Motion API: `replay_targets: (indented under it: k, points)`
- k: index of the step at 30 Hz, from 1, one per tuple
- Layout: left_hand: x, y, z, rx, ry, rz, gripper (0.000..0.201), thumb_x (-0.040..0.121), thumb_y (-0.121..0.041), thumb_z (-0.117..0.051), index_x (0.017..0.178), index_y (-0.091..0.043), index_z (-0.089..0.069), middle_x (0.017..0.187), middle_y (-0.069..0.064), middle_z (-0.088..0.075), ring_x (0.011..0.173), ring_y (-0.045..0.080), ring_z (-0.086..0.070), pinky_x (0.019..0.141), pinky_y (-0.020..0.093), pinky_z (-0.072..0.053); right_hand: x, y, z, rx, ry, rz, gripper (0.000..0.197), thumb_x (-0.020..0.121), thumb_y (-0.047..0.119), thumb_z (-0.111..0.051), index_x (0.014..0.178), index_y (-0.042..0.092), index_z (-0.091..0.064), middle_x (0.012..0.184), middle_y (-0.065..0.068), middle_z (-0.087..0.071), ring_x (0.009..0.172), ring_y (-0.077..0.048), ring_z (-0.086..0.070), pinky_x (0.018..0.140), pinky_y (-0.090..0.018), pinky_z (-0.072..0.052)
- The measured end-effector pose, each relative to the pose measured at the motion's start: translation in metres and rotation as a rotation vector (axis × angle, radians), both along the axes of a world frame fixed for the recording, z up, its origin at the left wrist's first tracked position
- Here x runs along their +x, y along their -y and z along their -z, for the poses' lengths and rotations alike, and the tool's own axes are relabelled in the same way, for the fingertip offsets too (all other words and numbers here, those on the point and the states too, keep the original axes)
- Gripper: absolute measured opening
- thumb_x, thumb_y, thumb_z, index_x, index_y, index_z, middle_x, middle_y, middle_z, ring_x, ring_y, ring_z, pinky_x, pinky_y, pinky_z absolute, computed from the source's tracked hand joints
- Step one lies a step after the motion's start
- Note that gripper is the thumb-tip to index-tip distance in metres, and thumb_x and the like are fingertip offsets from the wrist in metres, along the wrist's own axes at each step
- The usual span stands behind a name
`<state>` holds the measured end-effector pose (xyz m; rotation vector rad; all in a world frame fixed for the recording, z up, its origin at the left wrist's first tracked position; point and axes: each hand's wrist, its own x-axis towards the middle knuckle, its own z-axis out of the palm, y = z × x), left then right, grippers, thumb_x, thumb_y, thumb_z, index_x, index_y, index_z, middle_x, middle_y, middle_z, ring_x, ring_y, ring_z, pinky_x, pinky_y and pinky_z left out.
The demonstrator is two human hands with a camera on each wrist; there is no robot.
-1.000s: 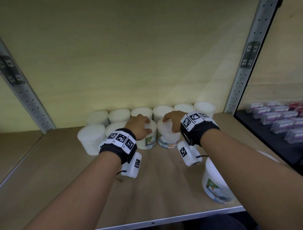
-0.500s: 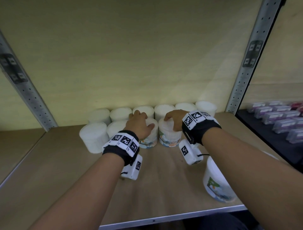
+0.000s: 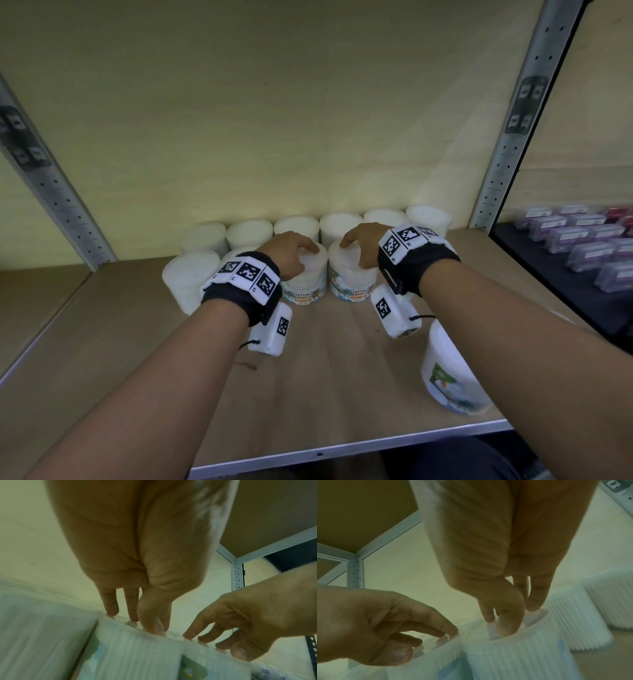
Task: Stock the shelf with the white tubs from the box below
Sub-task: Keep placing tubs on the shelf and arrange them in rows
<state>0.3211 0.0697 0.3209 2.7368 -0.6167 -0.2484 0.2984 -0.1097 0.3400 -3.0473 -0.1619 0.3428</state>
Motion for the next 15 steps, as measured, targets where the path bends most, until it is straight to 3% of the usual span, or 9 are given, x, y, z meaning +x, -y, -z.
replay_targets:
  k: [15]
  points:
    - [-0.009, -0.003, -0.001, 0.011, 0.012, 0.029, 0.046, 0.087, -0.008, -0.061, 0.131, -0.021, -0.055, 0.143, 0.003, -0.046, 0.13, 0.021, -0.045, 0.102, 0.025, -0.035, -0.011, -0.002, -0.005, 0.012, 0.009, -0.005, 0.057, 0.086, 0.003, -0.061, 0.14, 0.016, -0.048, 0.146, -0.005, -0.045, 0.132, -0.022, -0.047, 0.102, -0.024, -0.038]
